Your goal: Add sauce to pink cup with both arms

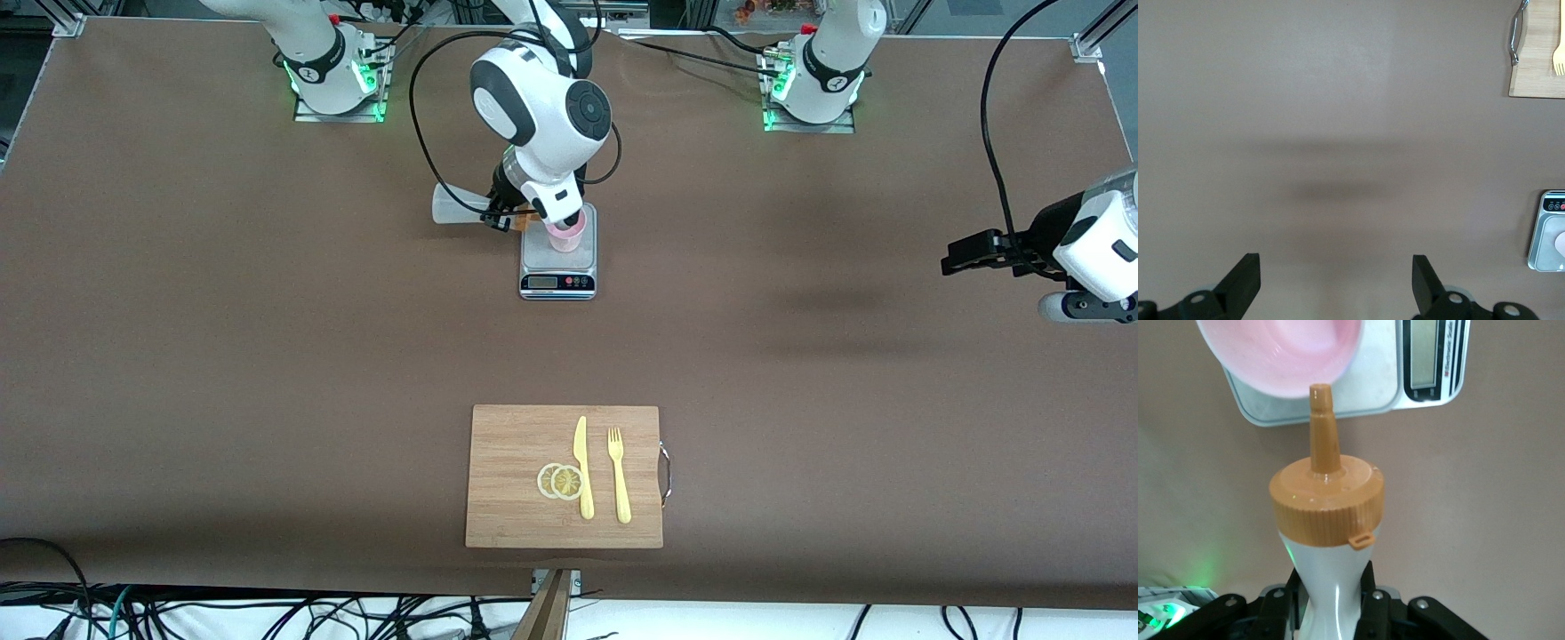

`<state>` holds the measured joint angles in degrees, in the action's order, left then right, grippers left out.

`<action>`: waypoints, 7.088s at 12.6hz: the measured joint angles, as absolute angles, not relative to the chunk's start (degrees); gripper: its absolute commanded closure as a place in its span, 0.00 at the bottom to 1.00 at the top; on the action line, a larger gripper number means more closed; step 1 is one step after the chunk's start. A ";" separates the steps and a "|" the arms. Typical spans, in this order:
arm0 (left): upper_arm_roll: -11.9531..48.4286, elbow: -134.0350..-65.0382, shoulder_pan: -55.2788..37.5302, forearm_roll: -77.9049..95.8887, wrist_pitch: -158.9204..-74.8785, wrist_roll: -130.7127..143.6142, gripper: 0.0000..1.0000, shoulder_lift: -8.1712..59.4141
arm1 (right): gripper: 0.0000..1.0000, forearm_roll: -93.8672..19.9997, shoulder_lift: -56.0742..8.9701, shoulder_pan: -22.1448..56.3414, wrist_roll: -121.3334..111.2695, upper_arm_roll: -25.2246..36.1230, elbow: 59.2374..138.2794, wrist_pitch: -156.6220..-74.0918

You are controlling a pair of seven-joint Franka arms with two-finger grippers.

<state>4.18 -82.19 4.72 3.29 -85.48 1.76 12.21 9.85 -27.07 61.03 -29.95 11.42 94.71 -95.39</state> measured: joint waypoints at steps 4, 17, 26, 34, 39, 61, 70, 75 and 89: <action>4.16 -82.18 4.72 3.29 -85.48 1.76 0.00 12.21 | 0.86 13.30 -27.08 63.73 -26.04 11.42 94.70 -93.37; 4.16 -82.18 4.72 3.29 -85.48 1.76 0.00 12.21 | 0.88 14.32 -27.08 65.07 -23.53 11.76 94.70 -93.09; 4.16 -82.18 4.72 3.29 -85.48 1.76 0.00 12.21 | 0.88 14.33 -27.20 65.60 -22.84 11.76 94.56 -93.69; 4.16 -82.18 4.72 3.29 -85.48 1.76 0.00 12.22 | 0.88 9.01 -25.44 65.11 -22.73 13.58 94.27 -97.29; 4.16 -82.17 4.73 3.29 -85.48 1.76 0.00 12.22 | 0.88 0.27 -23.27 64.42 -30.97 18.97 94.27 -98.38; 4.12 -82.11 4.73 3.29 -85.48 1.76 0.00 12.28 | 0.85 -52.81 -37.31 27.67 -127.12 33.40 100.38 -85.86; 4.12 -82.11 4.73 3.29 -85.48 1.76 0.00 12.28 | 0.00 -58.01 -44.62 18.37 -135.10 32.36 98.16 -73.74; 4.13 -82.11 4.73 3.29 -85.48 1.76 0.00 12.28 | 0.00 -48.23 -43.57 17.44 -128.01 37.46 92.88 -72.44; 4.13 -82.09 4.73 3.29 -85.48 1.76 0.00 12.30 | 0.00 -16.48 -24.35 18.08 -51.51 24.73 73.09 -69.80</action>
